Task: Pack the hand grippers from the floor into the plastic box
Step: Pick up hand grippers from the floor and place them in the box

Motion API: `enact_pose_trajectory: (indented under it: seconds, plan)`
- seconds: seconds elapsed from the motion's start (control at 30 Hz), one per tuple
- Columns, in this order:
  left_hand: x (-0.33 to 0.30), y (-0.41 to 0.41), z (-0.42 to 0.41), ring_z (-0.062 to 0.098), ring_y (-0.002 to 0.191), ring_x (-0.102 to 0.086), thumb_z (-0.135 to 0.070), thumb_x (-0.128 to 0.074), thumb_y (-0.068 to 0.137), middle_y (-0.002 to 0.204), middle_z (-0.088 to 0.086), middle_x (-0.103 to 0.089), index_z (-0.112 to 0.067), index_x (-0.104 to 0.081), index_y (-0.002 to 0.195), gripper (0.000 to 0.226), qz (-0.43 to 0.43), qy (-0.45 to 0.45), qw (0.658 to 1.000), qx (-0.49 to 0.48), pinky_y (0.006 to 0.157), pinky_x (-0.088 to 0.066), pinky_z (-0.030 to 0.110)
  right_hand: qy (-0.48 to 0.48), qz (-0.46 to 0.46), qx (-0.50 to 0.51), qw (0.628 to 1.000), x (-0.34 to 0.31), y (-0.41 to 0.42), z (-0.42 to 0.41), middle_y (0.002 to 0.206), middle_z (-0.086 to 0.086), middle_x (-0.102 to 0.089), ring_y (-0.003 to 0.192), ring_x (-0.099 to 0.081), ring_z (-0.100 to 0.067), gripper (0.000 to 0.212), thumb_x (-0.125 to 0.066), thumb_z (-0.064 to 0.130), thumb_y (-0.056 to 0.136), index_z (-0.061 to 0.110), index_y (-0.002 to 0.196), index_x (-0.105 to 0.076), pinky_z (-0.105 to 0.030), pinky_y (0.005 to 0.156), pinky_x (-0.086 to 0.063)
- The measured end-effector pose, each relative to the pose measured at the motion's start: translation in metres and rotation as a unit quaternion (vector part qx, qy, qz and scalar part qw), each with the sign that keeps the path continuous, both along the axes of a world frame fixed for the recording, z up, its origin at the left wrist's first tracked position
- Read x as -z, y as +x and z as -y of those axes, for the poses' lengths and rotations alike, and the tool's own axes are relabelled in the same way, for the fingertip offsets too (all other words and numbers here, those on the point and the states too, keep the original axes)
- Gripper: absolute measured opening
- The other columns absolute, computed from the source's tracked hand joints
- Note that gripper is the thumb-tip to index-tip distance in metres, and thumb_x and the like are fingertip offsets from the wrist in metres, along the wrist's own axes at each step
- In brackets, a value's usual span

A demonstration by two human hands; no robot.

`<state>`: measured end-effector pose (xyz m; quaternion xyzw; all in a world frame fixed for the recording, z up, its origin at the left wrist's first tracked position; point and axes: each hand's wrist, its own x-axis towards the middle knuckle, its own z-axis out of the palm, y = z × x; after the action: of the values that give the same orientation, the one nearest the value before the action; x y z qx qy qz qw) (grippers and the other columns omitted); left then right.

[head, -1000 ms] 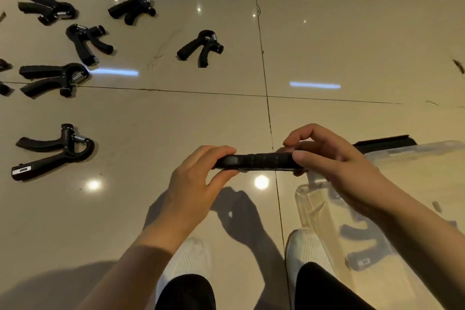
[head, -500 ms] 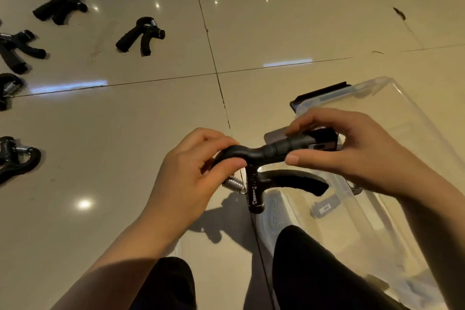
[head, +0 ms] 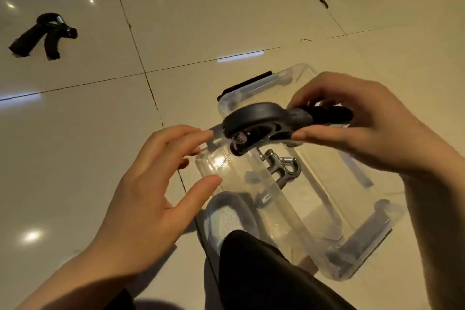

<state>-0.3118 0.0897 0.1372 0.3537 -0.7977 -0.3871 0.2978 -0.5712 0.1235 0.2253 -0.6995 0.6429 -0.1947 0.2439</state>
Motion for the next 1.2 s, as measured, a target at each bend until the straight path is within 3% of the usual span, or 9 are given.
enact_pose_trajectory:
  seconds: [0.1, 0.23, 0.3, 0.43, 0.63, 1.0, 1.2]
  plan:
    - [0.001, -0.008, 0.002, -0.006, 0.117, -0.042, -0.05, -0.049, 0.084, 0.13, -0.021, -0.041, -0.036, -0.045, 0.131, 0.049, 0.065, -0.05, 0.995, 0.048, 0.091, -0.035, 0.006, 0.027, -0.008, 0.056, 0.998, -0.012, -0.025, -0.011, 0.092, 0.016, -0.063, 0.09, -0.062, -0.006, 0.029, -0.075, 0.028, 0.073, 0.027, 0.097, -0.059, -0.02, 0.078, -0.05]
    - [0.005, -0.025, 0.013, 0.017, 0.128, -0.04, -0.054, -0.038, 0.089, 0.142, -0.004, -0.039, -0.034, -0.036, 0.14, 0.055, 0.166, -0.158, 0.961, 0.157, 0.099, -0.036, 0.036, 0.116, -0.124, 0.072, 0.983, 0.004, -0.047, -0.022, 0.092, 0.015, -0.061, 0.089, -0.059, -0.007, 0.025, -0.07, 0.021, 0.076, 0.032, 0.093, -0.057, -0.036, 0.081, -0.051]
    - [0.013, -0.034, 0.017, 0.023, 0.134, -0.033, -0.058, -0.031, 0.091, 0.148, 0.002, -0.034, -0.034, -0.031, 0.143, 0.058, 0.225, -0.191, 0.935, 0.195, 0.105, -0.03, 0.044, 0.173, -0.174, 0.045, 0.968, 0.022, -0.056, -0.026, 0.095, 0.013, -0.06, 0.091, -0.056, -0.008, 0.026, -0.07, 0.019, 0.079, 0.033, 0.097, -0.059, -0.037, 0.085, -0.048]
    - [0.039, -0.045, 0.008, 0.021, 0.141, -0.014, -0.064, -0.021, 0.092, 0.155, 0.008, -0.02, -0.032, -0.02, 0.148, 0.064, 0.318, -0.205, 0.894, 0.239, 0.111, -0.013, 0.04, 0.271, -0.241, -0.031, 0.931, 0.07, -0.07, -0.033, 0.097, 0.015, -0.057, 0.093, -0.048, -0.005, 0.026, -0.064, 0.022, 0.08, 0.035, 0.102, -0.06, -0.034, 0.095, -0.037]
    - [0.04, -0.043, 0.015, 0.018, 0.141, -0.009, -0.067, -0.02, 0.092, 0.156, 0.005, -0.013, -0.033, -0.016, 0.148, 0.066, 0.324, -0.21, 0.887, 0.254, 0.108, -0.011, 0.036, 0.384, -0.273, -0.112, 0.875, 0.124, -0.085, -0.045, 0.106, 0.007, -0.056, 0.104, -0.048, -0.014, 0.033, -0.061, 0.02, 0.078, 0.031, 0.109, -0.062, -0.035, 0.094, -0.035]
    - [0.047, -0.046, 0.009, 0.014, 0.143, 0.002, -0.068, -0.02, 0.091, 0.158, 0.002, -0.001, -0.031, -0.011, 0.149, 0.07, 0.304, -0.168, 0.901, 0.262, 0.108, -0.007, 0.028, 0.471, -0.229, -0.081, 0.848, 0.171, -0.097, -0.06, 0.116, 0.002, -0.059, 0.102, -0.054, -0.02, 0.037, -0.062, 0.014, 0.084, 0.031, 0.117, -0.063, -0.029, 0.08, -0.042]
    - [0.049, -0.046, 0.006, 0.012, 0.143, 0.005, -0.07, -0.018, 0.09, 0.158, -0.002, 0.005, -0.034, -0.006, 0.149, 0.069, 0.288, -0.157, 0.91, 0.256, 0.108, -0.009, 0.03, 0.444, -0.287, -0.124, 0.84, 0.176, -0.087, -0.059, 0.112, -0.003, -0.062, 0.099, -0.057, -0.023, 0.03, -0.055, 0.013, 0.088, 0.022, 0.115, -0.063, -0.031, 0.076, -0.043]
